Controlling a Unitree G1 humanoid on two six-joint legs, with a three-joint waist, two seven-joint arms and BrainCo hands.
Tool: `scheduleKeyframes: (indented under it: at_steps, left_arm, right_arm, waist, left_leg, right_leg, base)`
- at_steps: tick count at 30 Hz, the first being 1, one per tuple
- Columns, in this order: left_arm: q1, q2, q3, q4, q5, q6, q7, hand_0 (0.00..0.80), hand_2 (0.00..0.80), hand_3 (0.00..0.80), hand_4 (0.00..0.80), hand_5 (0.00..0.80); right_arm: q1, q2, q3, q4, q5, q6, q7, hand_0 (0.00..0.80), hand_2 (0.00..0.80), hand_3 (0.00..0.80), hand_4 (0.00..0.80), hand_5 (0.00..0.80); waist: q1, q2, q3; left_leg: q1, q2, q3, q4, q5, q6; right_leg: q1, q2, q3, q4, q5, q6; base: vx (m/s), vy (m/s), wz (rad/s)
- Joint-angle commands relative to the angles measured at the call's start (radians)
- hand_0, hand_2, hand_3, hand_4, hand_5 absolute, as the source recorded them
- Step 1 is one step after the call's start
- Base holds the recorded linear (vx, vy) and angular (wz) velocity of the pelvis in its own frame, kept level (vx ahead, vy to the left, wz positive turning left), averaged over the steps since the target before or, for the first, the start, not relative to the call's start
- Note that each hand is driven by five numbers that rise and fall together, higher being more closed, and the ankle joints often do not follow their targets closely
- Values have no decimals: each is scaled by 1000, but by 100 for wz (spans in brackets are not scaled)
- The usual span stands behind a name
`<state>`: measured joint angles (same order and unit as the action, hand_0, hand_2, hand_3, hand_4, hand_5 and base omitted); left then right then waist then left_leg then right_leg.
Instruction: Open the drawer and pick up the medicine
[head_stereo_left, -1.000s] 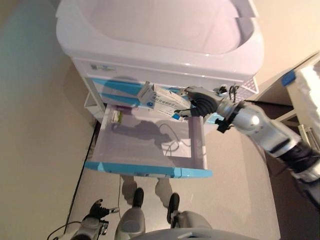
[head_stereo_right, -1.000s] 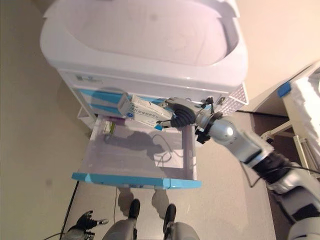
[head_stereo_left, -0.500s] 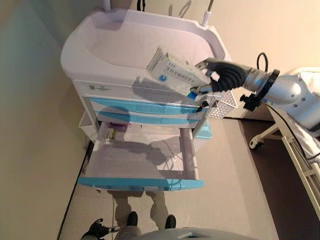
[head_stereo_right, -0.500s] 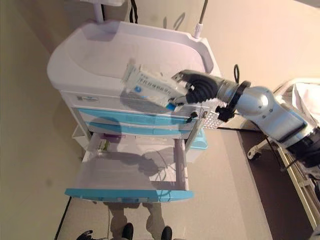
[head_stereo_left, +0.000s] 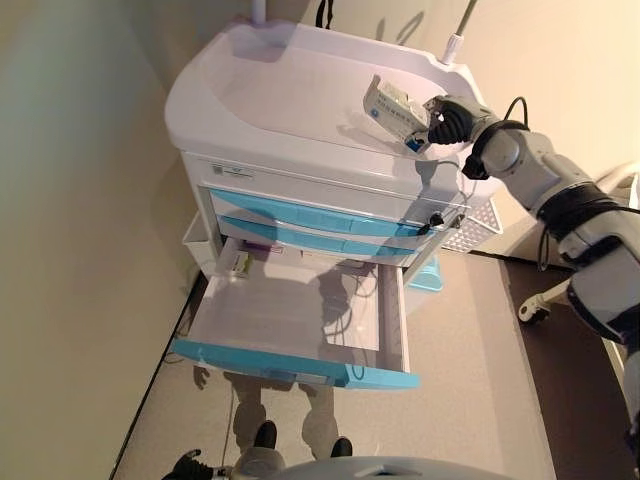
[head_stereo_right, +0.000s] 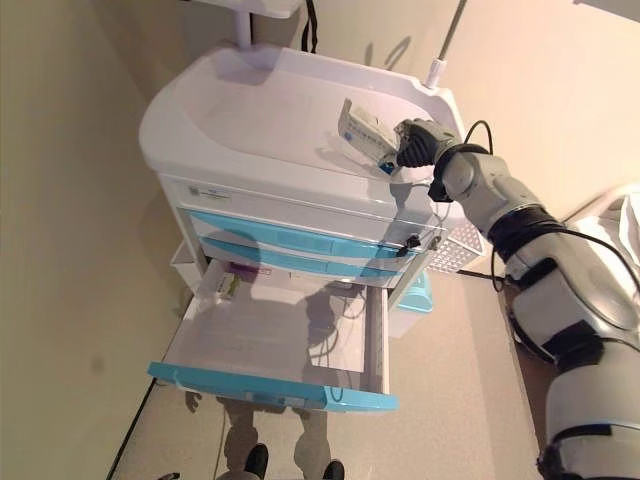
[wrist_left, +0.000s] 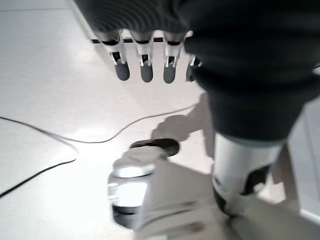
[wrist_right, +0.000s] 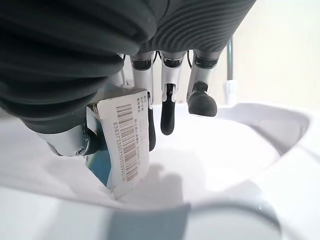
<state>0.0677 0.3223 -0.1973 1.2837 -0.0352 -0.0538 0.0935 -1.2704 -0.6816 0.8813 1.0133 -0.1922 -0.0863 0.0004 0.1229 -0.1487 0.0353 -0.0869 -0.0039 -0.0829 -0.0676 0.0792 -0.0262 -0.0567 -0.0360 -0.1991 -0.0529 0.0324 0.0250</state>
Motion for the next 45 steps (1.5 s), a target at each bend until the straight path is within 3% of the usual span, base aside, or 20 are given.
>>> scheduleKeyframes:
  at_steps: [1, 4, 14, 15, 16, 17, 31, 37, 38, 41, 42, 45]
  left_arm:
    - [-34, 29, -15, 27, -35, -8, 20, 0, 0, 0, 0, 0]
    - [-42, 31, -26, 26, -38, -10, 21, 0, 0, 0, 0, 0]
    - [-59, 26, -42, 9, -35, -15, 29, 0, 0, 0, 0, 0]
    - [-59, 26, -42, 9, -35, -15, 29, 0, 0, 0, 0, 0]
    - [-60, 25, -44, 10, -33, -15, 28, 0, 0, 0, 0, 0]
    - [-60, 24, -48, 11, -29, -15, 28, 0, 0, 0, 0, 0]
    - [-63, 16, -51, 16, -8, -10, 30, 0, 0, 0, 0, 0]
    - [-56, 17, -41, 13, 1, -11, 38, 0, 0, 0, 0, 0]
    - [-47, 10, -28, 14, 14, -10, 49, 0, 0, 0, 0, 0]
    - [-42, 8, -21, 15, 17, -8, 54, 0, 0, 0, 0, 0]
    - [-36, 2, -11, 15, 24, -5, 59, 0, 0, 0, 0, 0]
    - [-32, -2, -5, 19, 33, -4, 60, 0, 0, 0, 0, 0]
  right_arm:
    - [-153, -5, -7, 118, -64, 31, -83, 800, 800, 800, 800, 800]
    - [-156, 32, -14, 224, -128, 42, -111, 800, 800, 800, 800, 800]
    - [-110, 51, -77, 337, -155, 57, -137, 800, 800, 800, 800, 800]
    - [-110, 51, -77, 337, -155, 57, -137, 696, 696, 696, 696, 696]
    - [-109, 49, -81, 340, -155, 58, -137, 420, 420, 420, 420, 420]
    - [-108, 48, -87, 345, -153, 59, -137, 0, 0, 0, 0, 0]
    - [-138, -5, -208, 267, 56, 36, -213, 0, 0, 0, 0, 0]
    - [-128, -85, -250, 119, 95, 21, -273, 0, 0, 0, 0, 0]
    - [-97, -142, -326, -25, 146, 0, -335, 0, 0, 0, 0, 0]
    - [-62, -173, -374, -122, 167, -14, -355, 0, 0, 0, 0, 0]
    - [-21, -213, -439, -221, 206, -31, -381, 0, 0, 0, 0, 0]
    - [52, -234, -519, -294, 246, -56, -402, 0, 0, 0, 0, 0]
  waist:
    - [14, -42, 35]
    - [36, -36, 49]
    - [79, -14, 61]
    - [79, -14, 61]
    - [80, -12, 60]
    - [80, -11, 58]
    - [58, -2, 34]
    - [38, 5, 23]
    - [23, 16, 14]
    - [15, 19, 9]
    - [3, 26, 4]
    - [-6, 31, -1]
  left_leg:
    - [1, -48, 11, 10, -35, 37]
    - [-18, -54, -14, 16, -30, 37]
    - [-39, -67, -64, 16, -20, 33]
    - [-39, -68, -64, 16, -20, 33]
    - [-40, -68, -67, 14, -19, 33]
    - [-40, -69, -71, 13, -18, 33]
    - [-17, -68, -75, 8, -27, 32]
    - [1, -65, -63, 8, -34, 33]
    - [13, -62, -53, 6, -38, 35]
    - [20, -61, -44, 5, -42, 36]
    - [30, -58, -32, 4, -45, 37]
    - [40, -56, -17, -2, -47, 37]
  right_leg:
    - [-24, -18, 7, 84, 3, 56]
    - [-31, -21, -14, 88, 2, 56]
    - [-28, -28, -60, 78, -5, 56]
    - [-28, -28, -61, 78, -5, 56]
    - [-27, -28, -64, 77, -5, 56]
    - [-26, -29, -69, 78, -8, 55]
    - [-5, -31, -73, 75, -12, 55]
    - [6, -29, -66, 77, -17, 56]
    - [13, -28, -56, 74, -18, 56]
    - [17, -27, -49, 74, -19, 56]
    - [22, -26, -39, 71, -19, 56]
    - [25, -24, -29, 67, -17, 57]
  base:
    - [-3, -14, 25]
    - [5, -22, 24]
    - [18, -16, 16]
    - [8, -12, 10]
    - [8, -7, 7]
    - [15, -11, 7]
    - [5, -1, 5]
    - [0, 0, 0]
    - [0, 0, 0]
    - [4, 7, -8]
    - [10, 12, -23]
    - [6, 19, -17]
